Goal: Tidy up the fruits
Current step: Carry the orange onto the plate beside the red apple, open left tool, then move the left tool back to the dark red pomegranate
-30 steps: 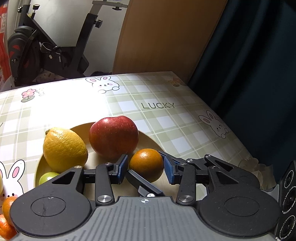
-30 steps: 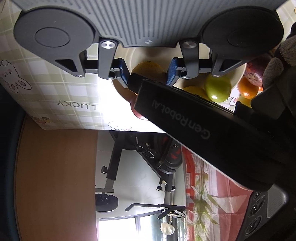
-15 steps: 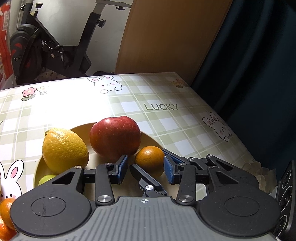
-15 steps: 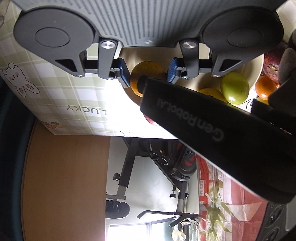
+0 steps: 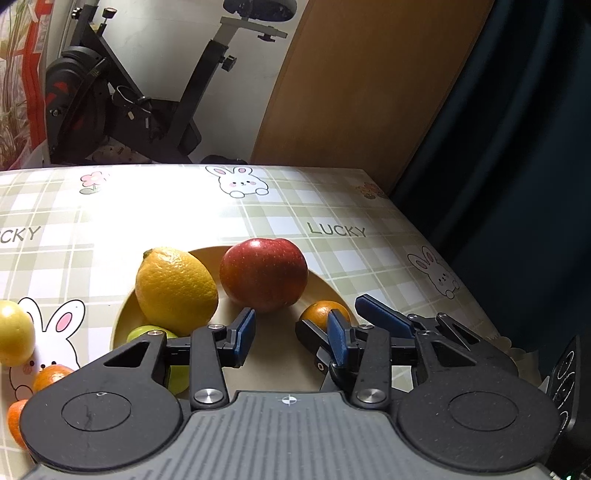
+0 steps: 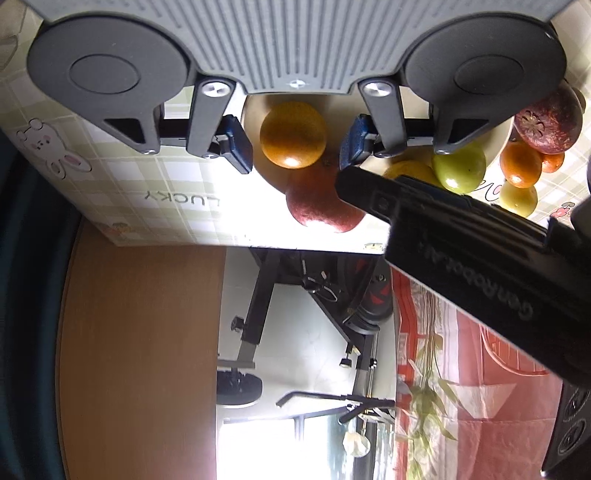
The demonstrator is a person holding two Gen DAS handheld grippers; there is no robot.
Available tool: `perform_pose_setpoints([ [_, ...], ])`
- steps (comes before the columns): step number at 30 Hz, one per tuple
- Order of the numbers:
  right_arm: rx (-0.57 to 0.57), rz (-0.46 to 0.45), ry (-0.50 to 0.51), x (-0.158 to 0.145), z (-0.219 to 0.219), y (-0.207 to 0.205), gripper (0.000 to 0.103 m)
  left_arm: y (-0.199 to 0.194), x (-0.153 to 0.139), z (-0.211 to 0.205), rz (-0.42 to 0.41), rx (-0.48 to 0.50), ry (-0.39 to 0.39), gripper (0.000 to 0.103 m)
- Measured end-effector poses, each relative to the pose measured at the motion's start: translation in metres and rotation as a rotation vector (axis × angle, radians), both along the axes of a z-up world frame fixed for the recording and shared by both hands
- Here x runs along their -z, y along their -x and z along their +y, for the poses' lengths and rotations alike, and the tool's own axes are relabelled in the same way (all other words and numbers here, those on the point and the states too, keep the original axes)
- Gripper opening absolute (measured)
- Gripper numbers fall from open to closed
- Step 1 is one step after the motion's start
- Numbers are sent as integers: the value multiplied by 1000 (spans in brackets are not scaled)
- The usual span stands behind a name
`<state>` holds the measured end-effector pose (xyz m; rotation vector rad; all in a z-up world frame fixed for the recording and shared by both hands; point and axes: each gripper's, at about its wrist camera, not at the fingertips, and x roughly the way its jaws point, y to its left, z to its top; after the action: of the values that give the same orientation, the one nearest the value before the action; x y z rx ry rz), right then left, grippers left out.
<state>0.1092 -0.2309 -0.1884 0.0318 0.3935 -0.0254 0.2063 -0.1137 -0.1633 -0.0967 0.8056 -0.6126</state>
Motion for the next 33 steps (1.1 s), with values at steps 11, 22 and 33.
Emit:
perform_pose_setpoints([
  [11,7,-15,-98,-24,1,23,54,28,-32,44,-112,-50,6,45],
  [22,-101,-1,-103,-48,52,33,54,68,-47,107,-182,-187,-25,45],
  [33,-159,55,-131,-44,83,38,55,92,-42,141,-215,-255,-93,45],
])
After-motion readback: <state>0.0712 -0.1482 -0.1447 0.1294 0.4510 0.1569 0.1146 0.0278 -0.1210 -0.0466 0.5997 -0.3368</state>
